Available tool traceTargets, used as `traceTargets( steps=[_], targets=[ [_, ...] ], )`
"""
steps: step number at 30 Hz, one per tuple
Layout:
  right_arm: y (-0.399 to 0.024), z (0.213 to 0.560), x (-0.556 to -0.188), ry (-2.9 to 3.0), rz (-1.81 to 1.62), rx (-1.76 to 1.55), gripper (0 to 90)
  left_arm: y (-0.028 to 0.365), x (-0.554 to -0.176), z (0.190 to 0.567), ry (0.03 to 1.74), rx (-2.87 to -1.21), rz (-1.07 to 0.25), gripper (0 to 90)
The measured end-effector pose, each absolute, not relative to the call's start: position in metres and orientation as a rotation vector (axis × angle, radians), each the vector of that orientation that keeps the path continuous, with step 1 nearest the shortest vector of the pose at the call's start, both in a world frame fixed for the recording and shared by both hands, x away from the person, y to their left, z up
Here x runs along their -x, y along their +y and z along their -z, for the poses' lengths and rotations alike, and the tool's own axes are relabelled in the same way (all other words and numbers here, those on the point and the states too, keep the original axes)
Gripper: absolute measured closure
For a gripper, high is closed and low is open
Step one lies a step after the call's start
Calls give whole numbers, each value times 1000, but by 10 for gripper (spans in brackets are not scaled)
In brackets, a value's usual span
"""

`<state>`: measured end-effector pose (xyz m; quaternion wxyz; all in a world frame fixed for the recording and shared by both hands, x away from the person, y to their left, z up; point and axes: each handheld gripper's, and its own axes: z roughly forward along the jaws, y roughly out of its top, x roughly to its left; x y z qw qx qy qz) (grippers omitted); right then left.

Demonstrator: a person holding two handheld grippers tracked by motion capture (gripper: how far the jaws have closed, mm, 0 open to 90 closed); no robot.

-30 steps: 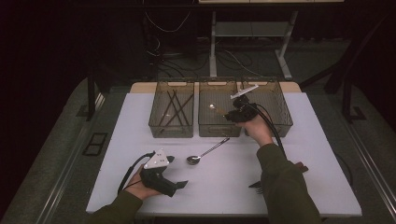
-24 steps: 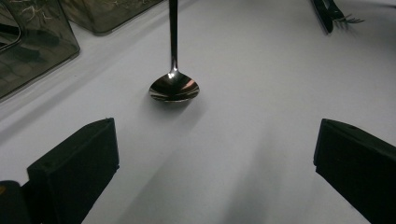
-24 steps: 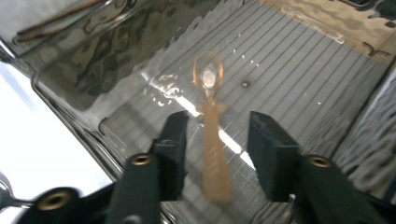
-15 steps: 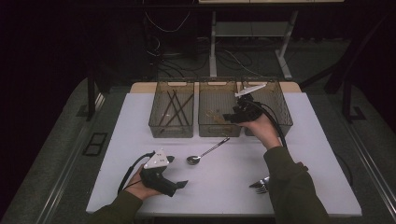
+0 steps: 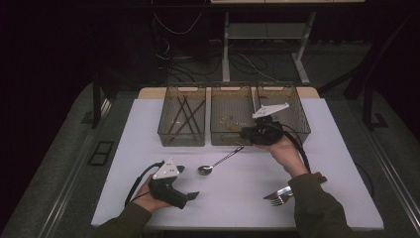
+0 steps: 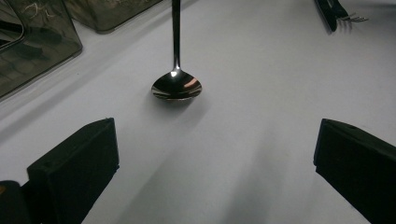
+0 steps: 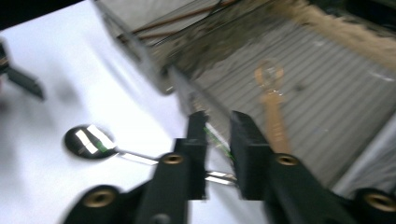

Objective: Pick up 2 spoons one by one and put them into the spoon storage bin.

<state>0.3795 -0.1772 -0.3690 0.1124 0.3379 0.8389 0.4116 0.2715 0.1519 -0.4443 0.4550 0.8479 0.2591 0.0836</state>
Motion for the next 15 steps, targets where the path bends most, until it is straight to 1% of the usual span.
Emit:
traceTargets(
  steps=[3,5,15],
  targets=[
    [-171,376,-375,2522,-1200,-959,872,151,-271,445,641,-2090,-205,0],
    [-167,383,-374,2546,-1186,-944,897,152,-271,444,635,-2094,-208,0],
    [-144,412,-381,2618,-1063,-975,898,152,-272,444,625,-2099,-208,0]
  ],
)
